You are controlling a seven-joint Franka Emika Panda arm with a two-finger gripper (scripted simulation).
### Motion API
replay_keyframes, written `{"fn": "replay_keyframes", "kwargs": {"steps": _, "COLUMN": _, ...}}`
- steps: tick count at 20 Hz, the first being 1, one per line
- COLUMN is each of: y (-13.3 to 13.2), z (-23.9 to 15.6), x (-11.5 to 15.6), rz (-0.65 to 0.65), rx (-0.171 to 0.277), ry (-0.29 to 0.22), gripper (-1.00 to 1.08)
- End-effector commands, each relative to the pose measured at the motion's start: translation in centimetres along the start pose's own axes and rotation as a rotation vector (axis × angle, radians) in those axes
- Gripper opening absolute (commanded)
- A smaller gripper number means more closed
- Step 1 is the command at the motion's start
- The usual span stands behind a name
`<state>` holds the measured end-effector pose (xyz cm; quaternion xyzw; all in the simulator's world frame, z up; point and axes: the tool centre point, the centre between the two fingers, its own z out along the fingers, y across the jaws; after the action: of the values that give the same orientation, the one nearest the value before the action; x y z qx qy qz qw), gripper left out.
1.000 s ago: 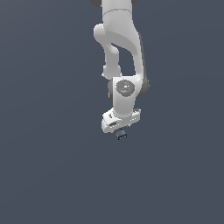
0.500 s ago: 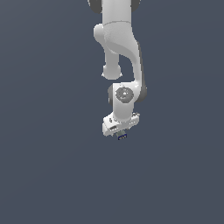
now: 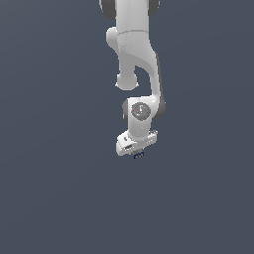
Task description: Pick up the object and move it to a goal position.
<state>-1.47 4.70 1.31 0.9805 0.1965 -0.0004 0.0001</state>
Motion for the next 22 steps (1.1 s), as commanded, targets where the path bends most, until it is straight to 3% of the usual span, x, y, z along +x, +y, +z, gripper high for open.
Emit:
{"fn": "replay_keyframes", "kwargs": {"steps": 1, "y": 0.0, "z": 0.1, "x": 0.0, "rz": -0.001, "rx": 0.0, "ry": 0.001, "gripper": -1.0}}
{"fn": "replay_keyframes", "kwargs": {"steps": 13, "y": 0.5, "z": -0.6, "x": -0.7, "rz": 0.0, "rx": 0.0, "ry": 0.0, "gripper": -1.0}}
{"fn": "replay_keyframes", "kwargs": {"steps": 22, "y": 3.1, "z": -3.9, "x": -4.3, "rz": 0.0, "rx": 0.0, "ry": 0.0, "gripper": -1.0}}
